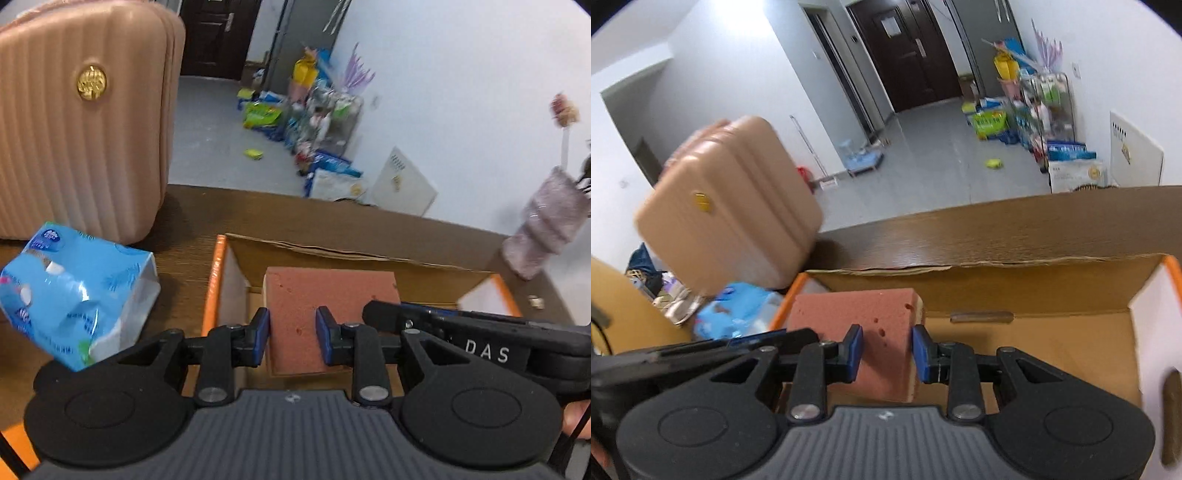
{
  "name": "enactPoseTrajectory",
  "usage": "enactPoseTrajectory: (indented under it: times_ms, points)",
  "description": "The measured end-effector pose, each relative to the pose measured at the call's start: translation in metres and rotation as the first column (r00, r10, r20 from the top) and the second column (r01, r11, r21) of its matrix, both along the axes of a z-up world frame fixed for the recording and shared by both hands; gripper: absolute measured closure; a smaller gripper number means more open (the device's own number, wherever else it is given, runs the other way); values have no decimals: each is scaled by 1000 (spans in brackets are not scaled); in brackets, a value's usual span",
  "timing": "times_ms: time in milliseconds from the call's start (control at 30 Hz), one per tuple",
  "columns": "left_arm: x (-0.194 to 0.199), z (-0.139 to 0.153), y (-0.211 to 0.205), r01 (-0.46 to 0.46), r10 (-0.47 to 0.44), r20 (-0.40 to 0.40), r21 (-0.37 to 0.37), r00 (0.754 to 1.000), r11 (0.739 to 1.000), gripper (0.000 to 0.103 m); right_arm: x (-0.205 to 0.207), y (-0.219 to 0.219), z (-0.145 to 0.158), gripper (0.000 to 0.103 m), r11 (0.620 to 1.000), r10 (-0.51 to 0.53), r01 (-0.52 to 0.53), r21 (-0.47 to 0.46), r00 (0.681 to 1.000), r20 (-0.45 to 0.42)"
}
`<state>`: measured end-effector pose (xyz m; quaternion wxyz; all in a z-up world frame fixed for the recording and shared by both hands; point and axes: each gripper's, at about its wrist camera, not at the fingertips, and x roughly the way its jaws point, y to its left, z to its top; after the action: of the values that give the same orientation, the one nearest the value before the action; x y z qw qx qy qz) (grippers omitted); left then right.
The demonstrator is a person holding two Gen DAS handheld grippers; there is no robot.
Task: Organize soft objects
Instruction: 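Lower the pink sponge into the cardboard box and open both grippers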
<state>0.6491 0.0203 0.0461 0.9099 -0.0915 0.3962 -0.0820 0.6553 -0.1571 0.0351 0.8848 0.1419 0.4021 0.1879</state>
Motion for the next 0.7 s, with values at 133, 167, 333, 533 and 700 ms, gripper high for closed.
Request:
enactPoseTrajectory:
  times_ms: [133, 167, 333, 533, 700]
  points:
    - [12, -6, 2, -11, 11, 5, 53, 1000, 999, 62, 24, 12, -19, 73, 1000, -3, 1, -31, 999, -48]
    - [12, -5, 2, -2, 2, 5, 64, 1000, 998, 60, 25, 15, -22, 71, 998, -5, 3, -56, 999, -46]
    - [-8, 15, 6, 3, -6, 38, 77, 999, 997, 57, 16, 7, -9, 62, 997, -18, 19, -80, 1000, 11]
    - [-65, 70, 13, -1, -12, 116, 114, 993, 993, 44, -40, -25, 58, 56, 990, -31, 48, -131, 992, 123]
    - [-132, 108, 19, -22, -6, 165, 170, 986, 985, 30, -110, -57, 119, 43, 984, -60, 92, -150, 976, 208]
